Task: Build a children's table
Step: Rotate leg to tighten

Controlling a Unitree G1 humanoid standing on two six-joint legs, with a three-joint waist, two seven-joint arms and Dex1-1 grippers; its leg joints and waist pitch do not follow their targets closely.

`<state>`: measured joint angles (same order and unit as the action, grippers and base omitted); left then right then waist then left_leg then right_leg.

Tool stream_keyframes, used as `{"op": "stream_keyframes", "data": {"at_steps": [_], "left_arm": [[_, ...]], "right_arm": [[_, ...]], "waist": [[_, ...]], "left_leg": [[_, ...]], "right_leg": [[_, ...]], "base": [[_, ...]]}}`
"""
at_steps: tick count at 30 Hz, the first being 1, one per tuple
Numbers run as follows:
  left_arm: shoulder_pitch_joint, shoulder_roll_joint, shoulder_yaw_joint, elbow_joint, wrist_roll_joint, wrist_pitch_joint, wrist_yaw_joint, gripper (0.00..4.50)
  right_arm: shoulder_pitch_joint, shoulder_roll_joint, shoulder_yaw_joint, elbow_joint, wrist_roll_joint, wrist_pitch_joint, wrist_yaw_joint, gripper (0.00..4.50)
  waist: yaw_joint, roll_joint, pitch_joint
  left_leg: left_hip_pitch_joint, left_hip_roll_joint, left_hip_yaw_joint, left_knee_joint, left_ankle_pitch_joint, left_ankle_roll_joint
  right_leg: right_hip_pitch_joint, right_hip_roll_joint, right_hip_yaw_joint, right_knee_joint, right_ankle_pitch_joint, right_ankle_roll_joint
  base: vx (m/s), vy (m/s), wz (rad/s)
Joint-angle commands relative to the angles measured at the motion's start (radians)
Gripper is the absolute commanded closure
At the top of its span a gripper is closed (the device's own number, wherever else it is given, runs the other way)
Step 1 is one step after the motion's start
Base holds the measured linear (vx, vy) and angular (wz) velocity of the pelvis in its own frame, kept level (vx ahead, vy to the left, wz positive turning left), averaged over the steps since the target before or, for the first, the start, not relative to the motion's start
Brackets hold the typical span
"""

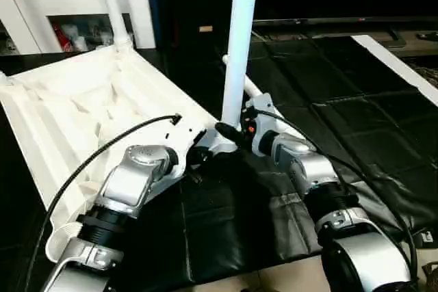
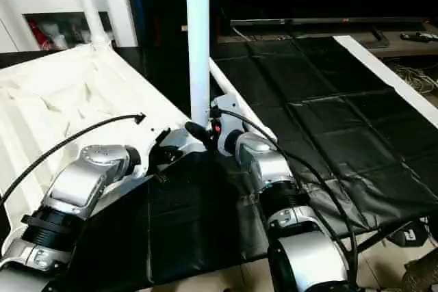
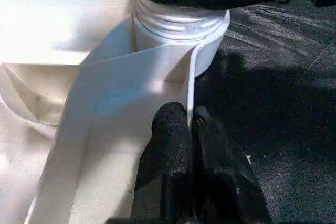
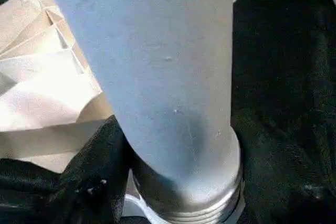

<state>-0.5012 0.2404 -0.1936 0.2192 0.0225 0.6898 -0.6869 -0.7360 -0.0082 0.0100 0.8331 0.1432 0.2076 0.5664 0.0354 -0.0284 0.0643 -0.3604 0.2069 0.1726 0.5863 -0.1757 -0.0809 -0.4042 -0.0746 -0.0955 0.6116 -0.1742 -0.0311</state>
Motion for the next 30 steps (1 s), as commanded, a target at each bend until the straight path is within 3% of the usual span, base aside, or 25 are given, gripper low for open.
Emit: {"op": "stream_keyframes", "data": {"at_steps": [1, 7, 11, 13, 14, 15, 16, 17, 19, 21, 26, 28, 30], "left_arm": [[-0.028, -0.033, -0.025, -0.061, -0.029, -0.027, -0.004, 4.5], [-0.033, 0.018, -0.041, -0.028, -0.026, -0.087, -0.064, 4.5], [-0.025, 0.075, -0.062, -0.002, -0.028, -0.159, -0.159, 4.5], [-0.029, 0.095, -0.063, 0.02, -0.026, -0.186, -0.184, 4.5], [-0.03, 0.115, -0.067, 0.032, -0.032, -0.219, -0.225, 4.5], [-0.03, 0.12, -0.068, 0.035, -0.034, -0.227, -0.236, 4.5], [-0.026, 0.135, -0.074, 0.032, -0.041, -0.248, -0.271, 4.5], [-0.022, 0.155, -0.085, 0.028, -0.047, -0.272, -0.309, 4.5], [-0.015, 0.182, -0.1, 0.022, -0.055, -0.303, -0.36, 4.5], [-0.008, 0.208, -0.114, 0.017, -0.065, -0.33, -0.418, 4.5], [-0.002, 0.272, -0.161, 0.046, -0.063, -0.422, -0.569, 4.5], [-0.004, 0.284, -0.173, 0.059, -0.061, -0.445, -0.596, 4.5], [-0.003, 0.297, -0.189, 0.067, -0.065, -0.47, -0.635, 4.5]], "right_arm": [[0.011, 0.057, 0.047, 0.035, 0.006, 0.031, 0.049, 1.18], [0.059, 0.011, 0.055, -0.035, 0.019, 0.004, 0.132, 0.67], [0.128, -0.052, 0.058, -0.14, 0.044, 0.002, 0.238, 0.31], [0.159, -0.087, 0.066, -0.189, 0.051, 0.0, 0.289, 0.08], [0.185, -0.133, 0.077, -0.233, 0.048, 0.0, 0.332, 0.08], [0.191, -0.144, 0.08, -0.244, 0.047, 0.0, 0.342, 0.08], [0.203, -0.17, 0.083, -0.267, 0.048, 0.006, 0.366, 0.08], [0.213, -0.195, 0.084, -0.291, 0.048, 0.012, 0.393, 0.08], [0.222, -0.224, 0.087, -0.316, 0.046, 0.012, 0.428, 0.08], [0.228, -0.258, 0.094, -0.336, 0.044, 0.009, 0.472, 0.08], [0.226, -0.363, 0.141, -0.367, 0.066, 0.034, 0.652, 0.08], [0.219, -0.372, 0.152, -0.364, 0.061, 0.026, 0.672, 0.08], [0.209, -0.378, 0.172, -0.359, 0.048, 0.004, 0.706, 0.08]], "waist": [[0.012, 0.0, -0.074], [0.015, 0.002, -0.076], [0.026, 0.011, -0.077], [0.033, 0.009, -0.076], [0.038, 0.011, -0.073], [0.044, 0.013, -0.071], [0.041, 0.01, -0.07], [0.051, 0.015, -0.071], [0.056, 0.014, -0.071], [0.058, 0.021, -0.072], [0.073, 0.016, -0.073], [0.082, 0.017, -0.073], [0.087, 0.016, -0.074]], "left_leg": [[0.0, 0.021, -0.003, -0.059, -0.151, 0.04], [0.001, 0.022, -0.005, -0.059, -0.152, 0.044], [0.004, 0.023, -0.004, -0.06, -0.143, 0.052], [0.006, 0.023, -0.004, -0.06, -0.156, 0.049], [0.013, 0.024, -0.002, -0.061, -0.188, 0.041], [0.011, 0.022, -0.005, -0.062, -0.189, 0.037], [0.009, 0.023, -0.002, -0.063, -0.196, 0.036], [0.013, 0.023, -0.004, -0.064, -0.215, 0.03], [0.012, 0.024, -0.005, -0.065, -0.22, 0.026], [0.013, 0.025, -0.006, -0.066, -0.22, 0.016], [0.015, 0.028, -0.003, -0.064, -0.216, 0.029], [0.019, 0.029, 0.0, -0.062, -0.212, 0.029], [0.014, 0.03, -0.003, -0.064, -0.211, 0.022]], "right_leg": [[0.061, -0.071, 0.054, -0.074, -0.246, -0.184], [0.063, -0.07, 0.055, -0.071, -0.211, -0.189], [0.061, -0.068, 0.056, -0.068, -0.171, -0.202], [0.061, -0.068, 0.056, -0.069, -0.181, -0.199], [0.056, -0.07, 0.057, -0.076, -0.229, -0.191], [0.06, -0.068, 0.055, -0.08, -0.244, -0.18], [0.059, -0.067, 0.057, -0.08, -0.253, -0.174], [0.056, -0.069, 0.057, -0.083, -0.291, -0.162], [0.057, -0.07, 0.056, -0.085, -0.298, -0.155], [0.055, -0.068, 0.057, -0.079, -0.266, -0.172], [0.056, -0.067, 0.057, -0.076, -0.235, -0.185], [0.05, -0.067, 0.057, -0.075, -0.229, -0.195], [0.055, -0.071, 0.056, -0.071, -0.23, -0.196]], "base": [[0.0, 0.0, 0.0], [0.0, 0.0, 0.0], [0.0, 0.0, 0.0], [0.0, 0.0, 0.0], [0.0, 0.0, 0.0], [0.0, 0.0, 0.0], [0.0, 0.0, 0.0], [0.0, 0.0, 0.0], [0.0, 0.0, 0.0], [0.0, 0.0, 0.0], [0.0, 0.0, 0.0], [0.0, 0.0, 0.0], [0.0, 0.0, 0.0]]}}
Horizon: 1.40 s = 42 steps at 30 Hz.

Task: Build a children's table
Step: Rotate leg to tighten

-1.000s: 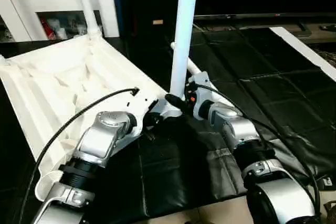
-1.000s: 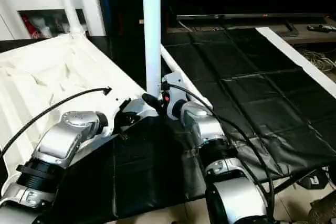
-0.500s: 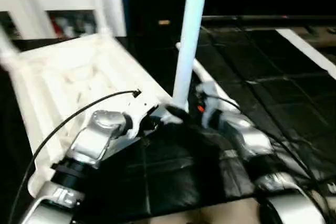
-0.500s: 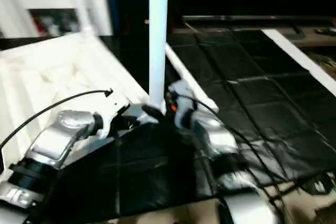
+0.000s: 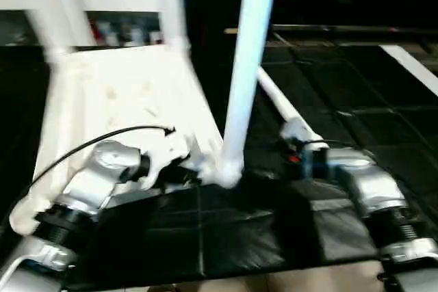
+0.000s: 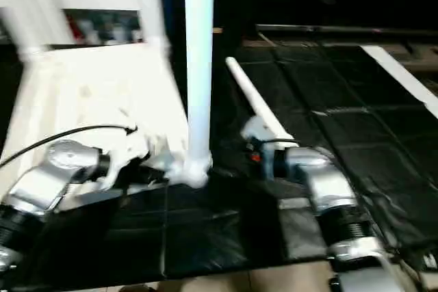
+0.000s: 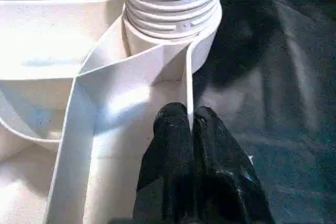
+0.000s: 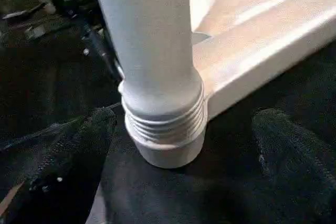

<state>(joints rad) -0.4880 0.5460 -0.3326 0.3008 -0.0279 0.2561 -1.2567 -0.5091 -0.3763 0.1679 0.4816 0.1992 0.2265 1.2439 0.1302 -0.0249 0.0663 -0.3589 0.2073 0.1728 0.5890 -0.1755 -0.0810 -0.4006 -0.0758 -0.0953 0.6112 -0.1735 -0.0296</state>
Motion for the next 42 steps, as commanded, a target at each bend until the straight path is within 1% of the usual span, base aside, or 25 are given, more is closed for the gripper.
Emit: {"op": "stream_keyframes", "data": {"at_steps": [1, 4, 5, 6, 7, 9, 11, 15, 17, 19, 24, 25, 27, 30, 32, 34, 36, 38, 39, 40, 41, 42], "left_arm": [[-0.016, -0.004, -0.055, -0.015, -0.013, -0.045, -0.076, 4.5], [-0.016, 0.002, -0.064, -0.016, -0.007, -0.058, -0.091, 4.5], [-0.017, 0.006, -0.071, -0.013, -0.006, -0.075, -0.112, 4.5], [-0.018, 0.008, -0.076, -0.013, -0.004, -0.083, -0.118, 4.5], [-0.018, 0.009, -0.082, -0.014, 0.0, -0.09, -0.123, 4.5], [-0.019, 0.009, -0.083, -0.011, 0.002, -0.096, -0.127, 4.5], [-0.021, 0.007, -0.085, -0.003, 0.007, -0.105, -0.129, 4.5], [-0.025, 0.006, -0.087, 0.007, 0.011, -0.118, -0.132, 4.5], [-0.03, 0.005, -0.09, 0.019, 0.014, -0.129, -0.133, 4.5], [-0.033, 0.005, -0.09, 0.026, 0.017, -0.135, -0.132, 4.5], [-0.037, 0.004, -0.091, 0.04, 0.019, -0.146, -0.127, 4.5], [-0.037, 0.003, -0.09, 0.043, 0.021, -0.148, -0.126, 4.5], [-0.037, 0.0, -0.088, 0.049, 0.023, -0.153, -0.125, 4.5], [-0.036, -0.001, -0.087, 0.053, 0.023, -0.156, -0.123, 4.5], [-0.034, -0.001, -0.084, 0.06, 0.024, -0.159, -0.116, 4.5], [-0.034, -0.003, -0.081, 0.061, 0.022, -0.153, -0.111, 4.5], [-0.038, -0.017, -0.064, 0.067, 0.016, -0.125, -0.08, 4.5], [-0.042, -0.04, -0.037, 0.069, 0.01, -0.074, -0.019, 4.5], [-0.044, -0.057, -0.017, 0.061, 0.002, -0.033, 0.02, 4.5], [-0.046, -0.075, 0.002, 0.051, -0.012, 0.01, 0.052, 4.5], [-0.046, -0.075, 0.002, 0.051, -0.012, 0.01, 0.052, 4.5], [-0.049, -0.111, 0.035, 0.032, -0.035, 0.08, 0.111, 4.5]], "right_arm": [[-0.021, -0.008, 0.022, -0.006, -0.011, -0.023, 0.044, 0.08], [-0.021, -0.008, 0.044, -0.014, -0.013, -0.031, 0.077, 0.08], [-0.021, -0.005, 0.072, -0.021, -0.02, -0.041, 0.1, 0.08], [-0.023, -0.001, 0.083, -0.018, -0.026, -0.051, 0.106, 0.08], [-0.025, 0.005, 0.093, -0.011, -0.034, -0.063, 0.109, 0.08], [-0.03, 0.011, 0.097, 0.001, -0.039, -0.068, 0.106, 0.08], [-0.042, 0.023, 0.101, 0.022, -0.042, -0.069, 0.105, 0.08], [-0.049, 0.027, 0.104, 0.033, -0.035, -0.065, 0.124, 0.08], [-0.055, 0.027, 0.106, 0.041, -0.029, -0.064, 0.134, 0.42], [-0.058, 0.027, 0.107, 0.046, -0.025, -0.059, 0.139, 0.45], [-0.061, 0.026, 0.111, 0.058, -0.031, -0.066, 0.148, 0.96], [-0.061, 0.026, 0.112, 0.061, -0.032, -0.067, 0.151, 0.96], [-0.061, 0.026, 0.113, 0.066, -0.034, -0.067, 0.157, 1.19], [-0.061, 0.027, 0.114, 0.068, -0.033, -0.066, 0.158, 1.33], [-0.059, 0.033, 0.116, 0.07, -0.035, -0.065, 0.155, 1.64], [-0.058, 0.035, 0.116, 0.068, -0.033, -0.062, 0.155, 1.66], [-0.052, 0.047, 0.108, 0.061, -0.02, -0.048, 0.144, 1.7], [-0.04, 0.073, 0.09, 0.045, -0.004, -0.02, 0.101, 1.74], [-0.031, 0.094, 0.078, 0.036, -0.001, -0.009, 0.057, 1.75], [-0.025, 0.114, 0.067, 0.036, -0.002, -0.002, 0.013, 1.75], [-0.025, 0.114, 0.067, 0.036, -0.002, -0.002, 0.013, 1.75], [-0.024, 0.154, 0.05, 0.052, -0.014, 0.0, -0.08, 1.76]], "waist": [[-0.005, 0.01, -0.076], [0.001, 0.011, -0.075], [0.003, 0.005, -0.075], [0.004, 0.006, -0.075], [0.002, 0.007, -0.074], [0.002, 0.007, -0.075], [0.001, 0.008, -0.075], [0.002, 0.007, -0.076], [0.002, 0.007, -0.077], [0.003, 0.007, -0.077], [0.002, 0.005, -0.075], [0.002, 0.003, -0.075], [0.002, 0.003, -0.075], [0.002, 0.004, -0.075], [0.002, 0.004, -0.075], [0.002, 0.003, -0.074], [0.002, 0.004, -0.073], [0.0, 0.004, -0.071], [-0.002, 0.011, -0.07], [-0.003, 0.008, -0.07], [-0.005, 0.006, -0.07], [-0.007, 0.005, -0.07]], "left_leg": [[0.013, 0.031, -0.003, -0.067, -0.213, 0.02], [0.013, 0.032, -0.003, -0.068, -0.219, 0.016], [0.014, 0.032, -0.002, -0.068, -0.222, 0.014], [0.013, 0.031, -0.004, -0.068, -0.221, 0.014], [0.009, 0.031, -0.005, -0.07, -0.223, 0.012], [0.014, 0.032, -0.005, -0.069, -0.225, 0.007], [0.012, 0.031, -0.005, -0.069, -0.223, 0.005], [0.012, 0.031, -0.004, -0.068, -0.219, 0.007], [0.011, 0.031, -0.005, -0.068, -0.21, 0.008], [0.011, 0.031, -0.004, -0.068, -0.211, 0.01], [0.012, 0.03, -0.004, -0.068, -0.222, 0.008], [0.012, 0.03, -0.003, -0.068, -0.221, 0.008], [0.012, 0.031, -0.004, -0.068, -0.22, 0.009], [0.012, 0.031, -0.004, -0.068, -0.221, 0.008], [0.012, 0.031, -0.004, -0.068, -0.221, 0.009], [0.012, 0.031, -0.004, -0.068, -0.226, 0.007], [0.014, 0.031, -0.004, -0.069, -0.232, 0.005], [0.015, 0.031, -0.004, -0.069, -0.242, 0.001], [0.017, 0.031, -0.005, -0.071, -0.253, -0.005], [0.017, 0.03, -0.007, -0.071, -0.265, -0.013], [0.015, 0.027, -0.01, -0.072, -0.268, -0.015], [0.017, 0.026, -0.009, -0.072, -0.27, -0.017]], "right_leg": [[0.051, -0.071, 0.057, -0.071, -0.239, -0.196], [0.05, -0.072, 0.057, -0.072, -0.255, -0.191], [0.05, -0.072, 0.057, -0.073, -0.266, -0.186], [0.051, -0.072, 0.056, -0.072, -0.271, -0.184], [0.052, -0.074, 0.057, -0.074, -0.285, -0.175], [0.049, -0.074, 0.058, -0.074, -0.291, -0.172], [0.051, -0.073, 0.057, -0.072, -0.284, -0.176], [0.051, -0.072, 0.058, -0.072, -0.276, -0.176], [0.052, -0.072, 0.057, -0.07, -0.261, -0.179], [0.051, -0.071, 0.057, -0.07, -0.258, -0.18], [0.051, -0.073, 0.057, -0.075, -0.305, -0.168], [0.05, -0.073, 0.057, -0.076, -0.307, -0.166], [0.05, -0.073, 0.057, -0.075, -0.311, -0.164], [0.05, -0.073, 0.057, -0.074, -0.308, -0.166], [0.049, -0.072, 0.057, -0.074, -0.304, -0.169], [0.05, -0.073, 0.057, -0.076, -0.316, -0.167], [0.048, -0.074, 0.057, -0.078, -0.334, -0.162], [0.047, -0.073, 0.057, -0.078, -0.351, -0.158], [0.047, -0.074, 0.058, -0.082, -0.364, -0.158], [0.048, -0.075, 0.056, -0.084, -0.386, -0.152], [0.05, -0.076, 0.053, -0.088, -0.421, -0.135], [0.048, -0.076, 0.053, -0.089, -0.432, -0.13]], "base": [[0.0, 0.0, 0.0], [0.0, 0.0, 0.0], [0.0, 0.0, 0.0], [0.0, 0.0, 0.0], [0.0, 0.0, 0.0], [0.0, 0.0, 0.0], [0.0, 0.0, 0.0], [0.0, 0.0, 0.0], [0.0, 0.0, 0.0], [0.0, 0.0, 0.0], [0.0, 0.0, 0.0], [0.0, 0.0, 0.0], [0.0, 0.0, 0.0], [0.0, 0.0, 0.0], [0.0, 0.0, 0.0], [0.0, 0.0, 0.0], [0.0, 0.0, 0.0], [0.0, 0.0, 0.0], [0.0, 0.0, 0.0], [0.0, 0.0, 0.0], [0.0, 0.0, 0.0], [0.0, 0.0, 0.0]]}}
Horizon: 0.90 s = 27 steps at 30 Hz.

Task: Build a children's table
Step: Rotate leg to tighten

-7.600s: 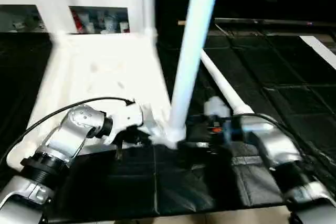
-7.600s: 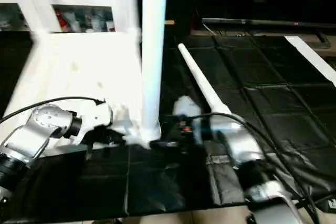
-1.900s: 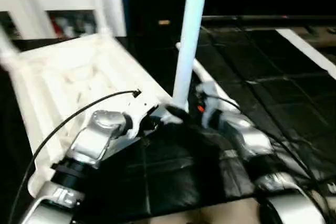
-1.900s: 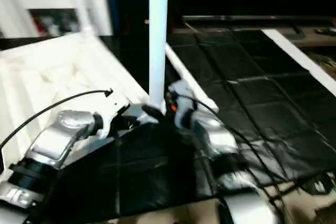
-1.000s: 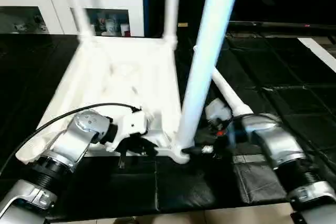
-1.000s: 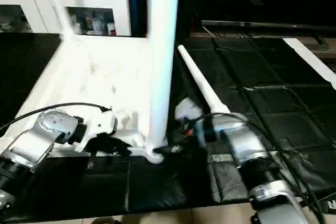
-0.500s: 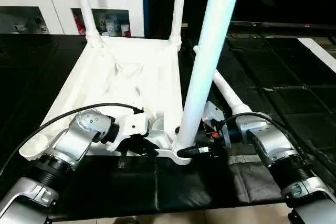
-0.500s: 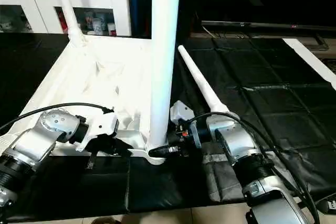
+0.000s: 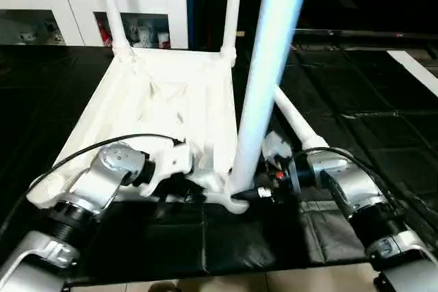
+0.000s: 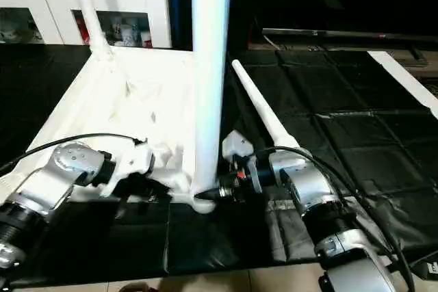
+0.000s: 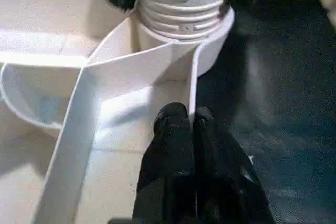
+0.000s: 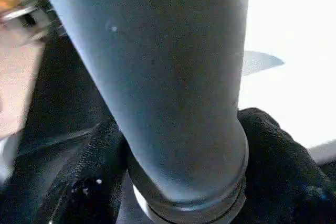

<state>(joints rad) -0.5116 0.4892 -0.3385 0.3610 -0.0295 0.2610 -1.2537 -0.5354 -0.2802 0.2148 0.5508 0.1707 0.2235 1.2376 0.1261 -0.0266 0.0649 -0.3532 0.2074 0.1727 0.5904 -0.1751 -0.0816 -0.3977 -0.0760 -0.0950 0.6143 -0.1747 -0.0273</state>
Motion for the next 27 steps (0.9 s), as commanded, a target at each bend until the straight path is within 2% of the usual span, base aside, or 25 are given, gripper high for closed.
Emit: {"op": "stream_keyframes", "data": {"at_steps": [1, 2, 4, 5, 6, 7, 8, 9, 11, 12, 13, 14, 16, 17, 18, 19, 21, 22, 27], "left_arm": [[-0.025, -0.054, 0.041, -0.028, -0.034, 0.075, 0.108, 4.5], [-0.027, -0.109, 0.078, -0.056, -0.057, 0.159, 0.191, 4.5], [-0.028, -0.122, 0.086, -0.061, -0.059, 0.176, 0.211, 4.5], [-0.031, -0.158, 0.104, -0.071, -0.059, 0.217, 0.265, 4.5], [-0.039, -0.223, 0.127, -0.082, -0.046, 0.273, 0.361, 4.5], [-0.042, -0.244, 0.133, -0.087, -0.04, 0.291, 0.392, 4.5], [-0.044, -0.262, 0.135, -0.094, -0.035, 0.304, 0.416, 4.5], [-0.044, -0.262, 0.135, -0.094, -0.035, 0.304, 0.416, 4.5], [-0.044, -0.292, 0.133, -0.116, -0.028, 0.336, 0.45, 4.5], [-0.043, -0.297, 0.128, -0.123, -0.025, 0.339, 0.454, 4.5], [-0.042, -0.299, 0.124, -0.128, -0.023, 0.34, 0.456, 4.5], [-0.041, -0.294, 0.118, -0.128, -0.018, 0.336, 0.455, 4.5], [-0.039, -0.288, 0.113, -0.13, -0.014, 0.335, 0.455, 4.5], [-0.037, -0.279, 0.113, -0.135, -0.005, 0.339, 0.456, 4.5], [-0.034, -0.269, 0.115, -0.136, 0.001, 0.335, 0.45, 4.5], [-0.034, -0.269, 0.115, -0.136, 0.001, 0.335, 0.45, 4.5], [-0.033, -0.262, 0.116, -0.139, -0.001, 0.338, 0.448, 4.5], [-0.033, -0.253, 0.116, -0.14, -0.002, 0.336, 0.442, 4.5], [-0.027, -0.184, 0.094, -0.134, -0.008, 0.276, 0.348, 4.5]], "right_arm": [[0.003, 0.058, 0.003, -0.017, 0.014, 0.003, -0.074, 1.76], [-0.014, 0.122, -0.018, 0.034, -0.014, 0.013, -0.227, 1.76], [-0.019, 0.135, -0.021, 0.045, -0.018, 0.016, -0.254, 1.76], [-0.035, 0.174, -0.032, 0.076, -0.028, 0.026, -0.329, 1.76], [-0.071, 0.242, -0.058, 0.129, -0.038, 0.048, -0.457, 1.76], [-0.085, 0.264, -0.07, 0.147, -0.038, 0.058, -0.499, 1.76], [-0.097, 0.281, -0.077, 0.163, -0.04, 0.062, -0.531, 1.77], [-0.097, 0.281, -0.077, 0.163, -0.04, 0.062, -0.531, 1.77], [-0.117, 0.303, -0.076, 0.187, -0.061, 0.055, -0.578, 1.77], [-0.122, 0.309, -0.075, 0.193, -0.071, 0.048, -0.592, 1.77], [-0.125, 0.313, -0.075, 0.197, -0.077, 0.043, -0.601, 1.77], [-0.126, 0.31, -0.067, 0.198, -0.085, 0.026, -0.593, 1.77], [-0.125, 0.309, -0.065, 0.197, -0.084, 0.017, -0.581, 1.77], [-0.124, 0.313, -0.078, 0.198, -0.076, 0.022, -0.576, 1.42], [-0.12, 0.313, -0.093, 0.194, -0.066, 0.02, -0.566, 1.07], [-0.12, 0.313, -0.093, 0.194, -0.066, 0.02, -0.566, 1.07], [-0.115, 0.308, -0.096, 0.189, -0.06, 0.022, -0.558, 1.01], [-0.106, 0.299, -0.094, 0.177, -0.058, 0.021, -0.544, 0.87], [-0.041, 0.227, -0.088, 0.083, -0.03, 0.016, -0.432, 0.38]], "waist": [[-0.008, 0.009, -0.069], [-0.023, 0.006, -0.068], [-0.033, 0.005, -0.068], [-0.045, 0.006, -0.069], [-0.05, 0.006, -0.069], [-0.058, 0.003, -0.067], [-0.062, 0.002, -0.072], [-0.062, 0.002, -0.072], [-0.065, 0.006, -0.077], [-0.064, 0.002, -0.08], [-0.063, 0.005, -0.082], [-0.063, 0.002, -0.082], [-0.061, 0.004, -0.083], [-0.061, 0.004, -0.082], [-0.062, 0.007, -0.078], [-0.062, 0.007, -0.078], [-0.063, 0.008, -0.076], [-0.064, 0.009, -0.075], [-0.058, 0.008, -0.076]], "left_leg": [[0.011, 0.027, -0.009, -0.073, -0.267, -0.02], [0.004, 0.024, -0.012, -0.073, -0.262, -0.026], [0.001, 0.021, -0.015, -0.074, -0.268, -0.029], [-0.004, 0.02, -0.015, -0.073, -0.26, -0.025], [-0.004, 0.02, -0.014, -0.073, -0.251, -0.022], [0.0, 0.016, -0.013, -0.07, -0.249, -0.022], [0.0, 0.015, -0.013, -0.067, -0.228, -0.017], [0.0, 0.015, -0.013, -0.067, -0.228, -0.017], [-0.004, 0.018, -0.008, -0.065, -0.179, 0.008], [-0.004, 0.018, -0.008, -0.064, -0.164, 0.014], [-0.006, 0.017, -0.006, -0.063, -0.136, 0.025], [-0.008, 0.017, -0.004, -0.061, -0.116, 0.038], [-0.008, 0.017, -0.004, -0.061, -0.105, 0.046], [-0.008, 0.017, -0.003, -0.061, -0.099, 0.052], [-0.006, 0.019, -0.003, -0.063, -0.122, 0.05], [-0.006, 0.019, -0.003, -0.063, -0.122, 0.05], [-0.004, 0.02, -0.004, -0.065, -0.156, 0.036], [-0.002, 0.02, -0.004, -0.065, -0.166, 0.03], [0.001, 0.021, -0.005, -0.067, -0.175, 0.036]], "right_leg": [[0.045, -0.077, 0.054, -0.091, -0.428, -0.133], [0.047, -0.076, 0.051, -0.092, -0.436, -0.13], [0.051, -0.076, 0.046, -0.094, -0.459, -0.123], [0.054, -0.075, 0.046, -0.094, -0.459, -0.114], [0.051, -0.072, 0.046, -0.095, -0.457, -0.111], [0.047, -0.073, 0.046, -0.099, -0.468, -0.116], [0.05, -0.075, 0.047, -0.099, -0.456, -0.12], [0.05, -0.075, 0.047, -0.099, -0.456, -0.12], [0.051, -0.067, 0.052, -0.083, -0.311, -0.157], [0.054, -0.067, 0.053, -0.079, -0.276, -0.165], [0.055, -0.066, 0.054, -0.071, -0.211, -0.185], [0.056, -0.065, 0.055, -0.068, -0.167, -0.195], [0.057, -0.066, 0.054, -0.066, -0.146, -0.204], [0.059, -0.066, 0.055, -0.065, -0.135, -0.209], [0.057, -0.067, 0.054, -0.07, -0.168, -0.206], [0.057, -0.067, 0.054, -0.07, -0.168, -0.206], [0.056, -0.068, 0.054, -0.076, -0.226, -0.193], [0.055, -0.068, 0.054, -0.078, -0.239, -0.188], [0.055, -0.066, 0.056, -0.077, -0.227, -0.178]], "base": [[0.0, 0.0, 0.0], [0.0, 0.0, 0.0], [0.0, 0.0, 0.0], [0.0, 0.0, 0.0], [0.0, 0.0, 0.0], [0.0, 0.0, 0.0], [0.0, 0.0, 0.0], [0.0, 0.0, 0.0], [0.0, 0.0, 0.0], [0.0, 0.0, 0.0], [0.0, 0.0, 0.0], [0.065, -0.008, 0.02], [0.0, 0.0, 0.0], [0.0, 0.0, 0.0], [0.0, 0.0, 0.0], [0.0, 0.0, 0.0], [0.0, 0.0, 0.0], [0.0, 0.0, 0.0], [0.0, 0.0, 0.0]]}}
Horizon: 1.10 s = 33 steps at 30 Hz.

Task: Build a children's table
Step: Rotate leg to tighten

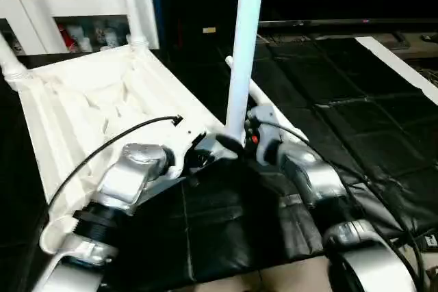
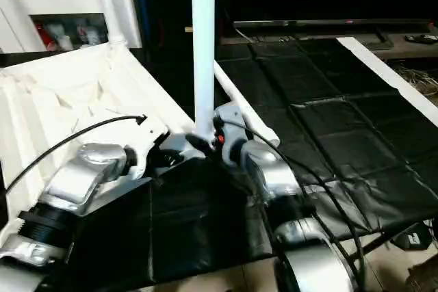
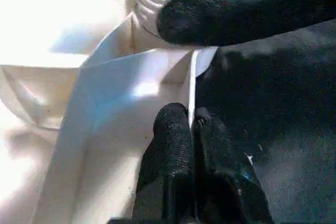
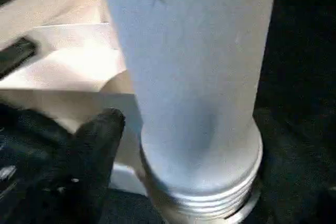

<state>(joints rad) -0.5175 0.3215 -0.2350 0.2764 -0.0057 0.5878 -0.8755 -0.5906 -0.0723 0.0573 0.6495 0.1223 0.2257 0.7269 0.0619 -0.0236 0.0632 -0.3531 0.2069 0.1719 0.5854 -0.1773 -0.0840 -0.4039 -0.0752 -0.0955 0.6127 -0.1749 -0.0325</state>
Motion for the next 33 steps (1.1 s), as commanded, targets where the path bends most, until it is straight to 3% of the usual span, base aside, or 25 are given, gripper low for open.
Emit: {"op": "stream_keyframes", "data": {"at_steps": [1, 3, 8, 11, 16, 23, 33], "left_arm": [[-0.021, 0.008, -0.015, -0.042, -0.028, -0.074, -0.06, 4.5], [-0.02, 0.038, -0.021, -0.031, -0.027, -0.105, -0.103, 4.5], [-0.014, 0.119, -0.052, -0.023, -0.037, -0.198, -0.248, 4.5], [-0.012, 0.141, -0.068, -0.027, -0.046, -0.221, -0.303, 4.5], [-0.007, 0.199, -0.124, -0.027, -0.047, -0.297, -0.444, 4.5], [-0.003, 0.236, -0.174, -0.029, -0.042, -0.348, -0.545, 4.5], [-0.017, 0.233, -0.178, 0.005, -0.026, -0.388, -0.544, 4.5]], "right_arm": [[0.033, -0.011, 0.072, -0.044, 0.028, 0.011, 0.121, 0.25], [0.057, -0.056, 0.08, -0.081, 0.033, 0.004, 0.186, 0.04], [0.09, -0.182, 0.085, -0.143, 0.048, -0.011, 0.357, 0.04], [0.088, -0.22, 0.085, -0.15, 0.051, -0.007, 0.409, 0.04], [0.074, -0.295, 0.116, -0.17, 0.057, -0.006, 0.527, 0.04], [0.054, -0.297, 0.167, -0.163, 0.04, -0.047, 0.609, 0.04], [0.037, -0.274, 0.205, -0.139, 0.037, -0.072, 0.658, 0.19]], "waist": [[0.007, 0.006, -0.075], [0.016, 0.006, -0.074], [0.034, 0.012, -0.073], [0.043, 0.011, -0.074], [0.055, 0.015, -0.074], [0.071, 0.01, -0.074], [0.07, 0.006, -0.074]], "left_leg": [[-0.001, 0.022, -0.004, -0.061, -0.164, 0.04], [0.003, 0.023, -0.002, -0.06, -0.17, 0.047], [0.011, 0.026, -0.002, -0.062, -0.193, 0.036], [0.004, 0.027, -0.002, -0.061, -0.18, 0.038], [0.011, 0.029, -0.001, -0.061, -0.203, 0.03], [0.009, 0.032, -0.001, -0.063, -0.211, 0.021], [0.004, 0.03, -0.003, -0.062, -0.194, 0.018]], "right_leg": [[0.062, -0.067, 0.057, -0.073, -0.209, -0.18], [0.059, -0.067, 0.058, -0.075, -0.213, -0.177], [0.054, -0.067, 0.057, -0.078, -0.234, -0.178], [0.058, -0.067, 0.057, -0.071, -0.201, -0.191], [0.053, -0.066, 0.057, -0.073, -0.215, -0.199], [0.053, -0.071, 0.057, -0.071, -0.249, -0.188], [0.055, -0.072, 0.057, -0.071, -0.272, -0.172]], "base": [[0.0, 0.0, 0.0], [0.0, 0.0, 0.0], [0.0, 0.0, 0.0], [0.0, 0.0, 0.0], [0.0, 0.0, 0.0], [0.0, 0.0, 0.0], [0.0, 0.0, 0.0]]}}
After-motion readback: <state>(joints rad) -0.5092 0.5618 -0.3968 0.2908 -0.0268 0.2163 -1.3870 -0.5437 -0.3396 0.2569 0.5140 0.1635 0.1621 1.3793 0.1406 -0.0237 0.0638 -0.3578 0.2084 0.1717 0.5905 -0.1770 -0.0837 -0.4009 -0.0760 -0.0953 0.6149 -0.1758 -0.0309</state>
